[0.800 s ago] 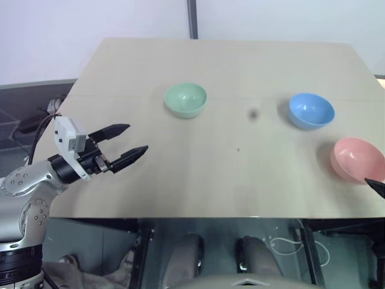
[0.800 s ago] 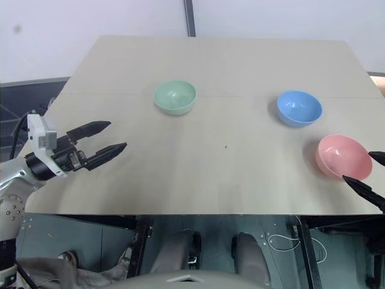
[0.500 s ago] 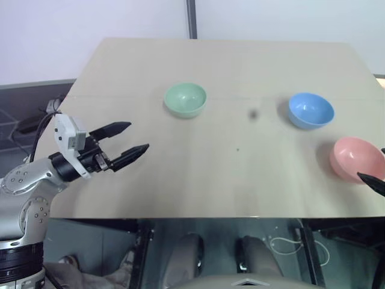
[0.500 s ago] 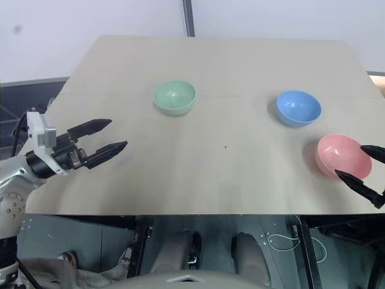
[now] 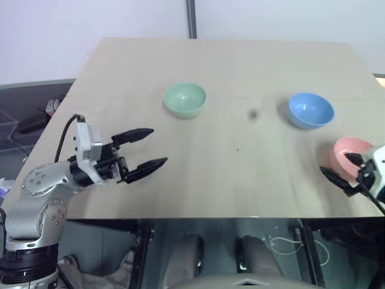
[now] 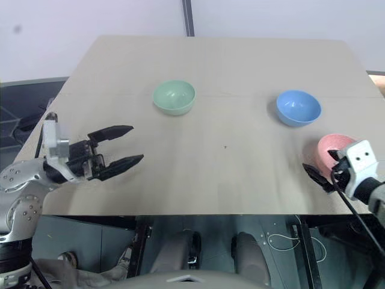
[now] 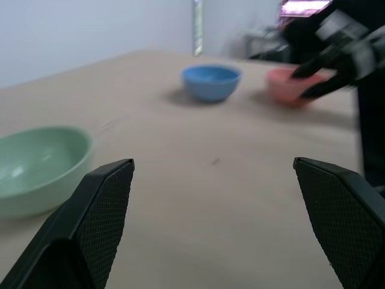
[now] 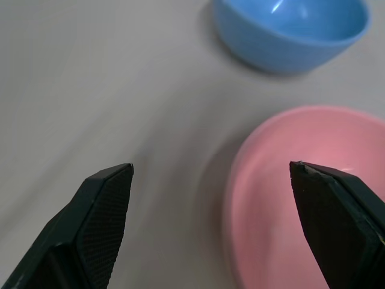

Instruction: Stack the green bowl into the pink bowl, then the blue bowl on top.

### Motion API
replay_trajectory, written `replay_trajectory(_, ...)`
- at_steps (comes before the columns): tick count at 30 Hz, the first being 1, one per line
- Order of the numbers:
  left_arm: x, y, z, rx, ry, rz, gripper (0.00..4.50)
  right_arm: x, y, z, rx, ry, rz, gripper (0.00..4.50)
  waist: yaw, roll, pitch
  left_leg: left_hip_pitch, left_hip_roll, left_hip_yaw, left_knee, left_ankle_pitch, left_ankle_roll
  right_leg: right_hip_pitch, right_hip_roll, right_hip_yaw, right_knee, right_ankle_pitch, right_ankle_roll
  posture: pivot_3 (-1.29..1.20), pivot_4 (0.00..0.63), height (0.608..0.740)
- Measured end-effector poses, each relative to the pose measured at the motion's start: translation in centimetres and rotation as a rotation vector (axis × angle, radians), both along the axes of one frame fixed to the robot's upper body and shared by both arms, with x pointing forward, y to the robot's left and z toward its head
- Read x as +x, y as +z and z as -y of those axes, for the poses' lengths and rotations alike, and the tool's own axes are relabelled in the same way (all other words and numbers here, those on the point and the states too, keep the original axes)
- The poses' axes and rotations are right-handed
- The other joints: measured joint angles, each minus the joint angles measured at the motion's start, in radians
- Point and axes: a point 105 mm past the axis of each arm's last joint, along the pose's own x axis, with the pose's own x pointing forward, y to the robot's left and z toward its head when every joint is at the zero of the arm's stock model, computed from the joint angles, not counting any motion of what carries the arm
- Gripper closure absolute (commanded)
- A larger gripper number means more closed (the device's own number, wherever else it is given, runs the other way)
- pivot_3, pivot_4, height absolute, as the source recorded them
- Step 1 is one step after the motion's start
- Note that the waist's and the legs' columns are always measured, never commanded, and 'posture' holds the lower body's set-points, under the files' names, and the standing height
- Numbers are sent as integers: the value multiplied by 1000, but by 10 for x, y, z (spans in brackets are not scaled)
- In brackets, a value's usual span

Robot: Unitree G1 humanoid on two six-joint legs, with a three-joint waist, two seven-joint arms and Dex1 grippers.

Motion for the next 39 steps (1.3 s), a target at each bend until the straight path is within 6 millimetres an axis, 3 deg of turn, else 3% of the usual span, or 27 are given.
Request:
replay_trajectory(2,-6,2,3,-27,-54,-8,0,4,-6,5,-7,-38,-16,1308,2,0,0,0,0,0,0,0,0,0,1,-1,0,0,0,0,150,740)
replay_trajectory(8,-15,15,8,-59,-173,-16,0,11,-9,11,-33,-63,-22,4239,1,0,0,0,-1,0,0,0,0,0,4,-2,0,0,0,0,150,740)
replay_trajectory(9,-16,16,9,-61,-183,-17,0,13,-4,11,-50,-60,2,4383,0,0,0,1,-1,0,0,0,0,0,5,-2,0,0,0,0,150,740)
replay_trajectory(13,-14,17,9,-74,-174,-14,0,15,-5,5,-74,-15,15,4383,-2,0,-1,1,-1,1,0,0,0,0,5,-1,1,0,0,0,150,740)
replay_trajectory(16,-10,15,8,-94,-136,-8,0,14,1,-29,-46,130,38,4383,-6,0,0,1,0,0,0,0,0,0,6,-2,2,0,0,0,150,740)
replay_trajectory(19,-3,14,5,-104,-85,-5,0,14,21,-101,34,379,124,4383,-20,0,0,1,1,-1,1,0,0,-1,6,-2,4,0,0,0,150,740)
replay_trajectory(21,2,14,4,-97,-52,10,0,16,27,-135,68,470,157,4383,-22,0,0,1,1,-1,1,0,0,0,6,-2,4,0,0,0,150,740)
replay_trajectory(24,12,9,0,-60,26,36,0,19,9,-172,91,547,103,4383,-17,-1,-1,0,-1,-1,1,0,0,-1,4,-3,4,0,0,0,150,740)
replay_trajectory(27,14,6,-2,-49,57,37,0,28,1,-185,25,575,100,4383,-19,-3,-2,1,-2,-1,2,0,0,0,3,-3,4,0,0,0,150,740)
replay_trajectory(31,16,4,-2,-53,80,34,0,38,-16,-194,-46,613,55,2869,-24,-6,-3,2,-1,-2,2,0,0,0,3,-3,5,0,0,0,150,740)
replay_trajectory(35,22,2,-5,-31,160,47,0,39,-22,-198,-60,629,45,906,-22,-5,-3,1,-1,-2,2,0,0,-1,1,-3,6,0,0,0,150,740)
replay_trajectory(37,28,0,-4,17,220,58,0,38,-17,-197,-49,628,56,906,-21,-5,-3,1,-2,-2,2,0,0,-1,1,-3,6,0,0,0,150,740)
replay_trajectory(39,38,-7,-2,95,293,64,0,34,2,-197,-5,645,112,906,-18,-5,-2,0,-2,-2,2,0,0,-1,1,-4,6,0,0,0,150,740)
